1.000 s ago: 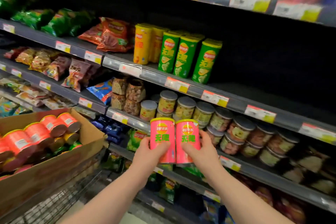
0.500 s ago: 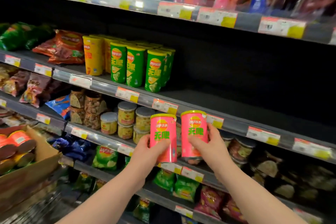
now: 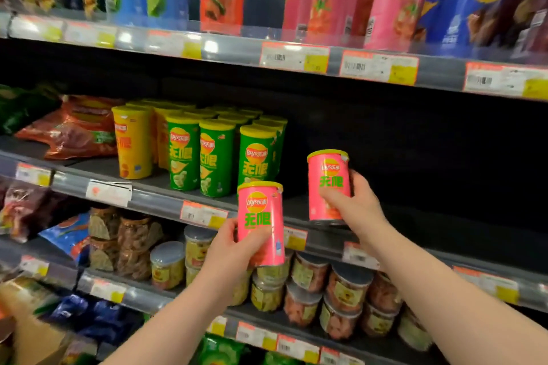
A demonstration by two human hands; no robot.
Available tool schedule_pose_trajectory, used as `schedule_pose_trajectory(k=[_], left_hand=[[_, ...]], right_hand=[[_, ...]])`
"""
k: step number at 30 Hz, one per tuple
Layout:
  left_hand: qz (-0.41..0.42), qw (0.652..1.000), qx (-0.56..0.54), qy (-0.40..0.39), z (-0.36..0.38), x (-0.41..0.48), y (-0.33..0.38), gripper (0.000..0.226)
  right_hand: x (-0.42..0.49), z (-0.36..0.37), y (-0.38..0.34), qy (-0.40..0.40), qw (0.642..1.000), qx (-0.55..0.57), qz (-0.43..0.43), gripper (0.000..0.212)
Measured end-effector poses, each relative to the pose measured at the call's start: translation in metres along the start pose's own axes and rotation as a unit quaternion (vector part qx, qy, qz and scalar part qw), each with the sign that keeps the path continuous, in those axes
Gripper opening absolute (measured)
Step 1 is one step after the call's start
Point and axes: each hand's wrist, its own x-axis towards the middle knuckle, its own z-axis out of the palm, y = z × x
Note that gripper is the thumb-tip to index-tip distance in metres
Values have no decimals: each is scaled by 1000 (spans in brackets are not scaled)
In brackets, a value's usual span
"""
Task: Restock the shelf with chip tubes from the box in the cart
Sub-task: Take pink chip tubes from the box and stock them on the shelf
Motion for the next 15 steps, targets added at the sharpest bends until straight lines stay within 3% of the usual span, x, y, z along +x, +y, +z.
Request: schedule_pose_trajectory(k=[3, 6, 9, 12, 15], left_hand=[[10, 1000, -3, -1, -14, 22, 4, 25], [13, 1000, -3, 0, -24, 39, 6, 43], [8, 1000, -13, -7, -29, 49, 5, 33], [8, 1000, -5, -22, -30, 54, 5, 50], [9, 1000, -7, -13, -31, 57, 4, 50]], right_hand=[[29, 16, 6, 20, 1000, -5, -4, 69], [54, 28, 13, 27, 1000, 2, 11, 73], [74, 33, 18, 21, 999, -29, 24, 79], [92, 38, 26, 25, 998, -63, 13, 87], [108, 42, 34, 9, 998, -54, 5, 85]])
